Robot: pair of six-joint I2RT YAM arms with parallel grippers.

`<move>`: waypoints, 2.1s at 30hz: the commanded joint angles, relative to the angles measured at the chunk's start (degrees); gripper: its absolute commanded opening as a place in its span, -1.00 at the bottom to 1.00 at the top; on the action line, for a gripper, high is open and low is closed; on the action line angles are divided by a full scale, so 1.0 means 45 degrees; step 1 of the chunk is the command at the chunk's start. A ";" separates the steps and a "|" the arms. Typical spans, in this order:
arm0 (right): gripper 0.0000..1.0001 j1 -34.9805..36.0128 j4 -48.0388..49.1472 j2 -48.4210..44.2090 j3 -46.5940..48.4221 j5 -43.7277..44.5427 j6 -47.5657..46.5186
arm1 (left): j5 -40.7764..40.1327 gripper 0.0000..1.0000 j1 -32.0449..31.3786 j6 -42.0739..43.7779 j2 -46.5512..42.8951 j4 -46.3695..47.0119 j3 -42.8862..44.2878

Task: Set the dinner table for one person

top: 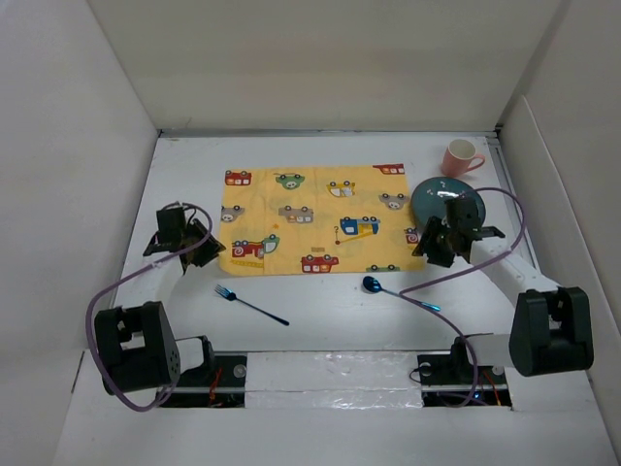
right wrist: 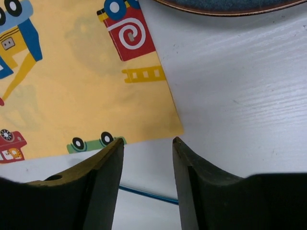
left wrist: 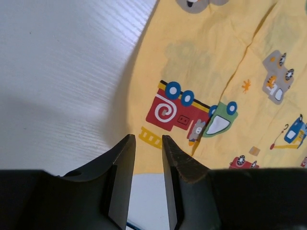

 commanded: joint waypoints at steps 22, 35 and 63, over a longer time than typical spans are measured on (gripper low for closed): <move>1.00 -0.4023 0.2118 -0.0383 0.2113 0.0451 0.2900 | 0.2885 -0.25 -0.1607 0.0244 -0.2360 -0.0449 0.6334; 0.69 -0.5646 0.3291 0.3155 0.1703 0.0178 0.4855 | 0.2496 -0.22 -0.1726 0.1143 -0.3122 -0.1248 0.5201; -1.00 -0.3404 0.2131 -0.1957 0.2114 -0.1870 0.4796 | 0.2300 -0.28 -0.1726 0.1084 -0.2615 -0.1384 0.5728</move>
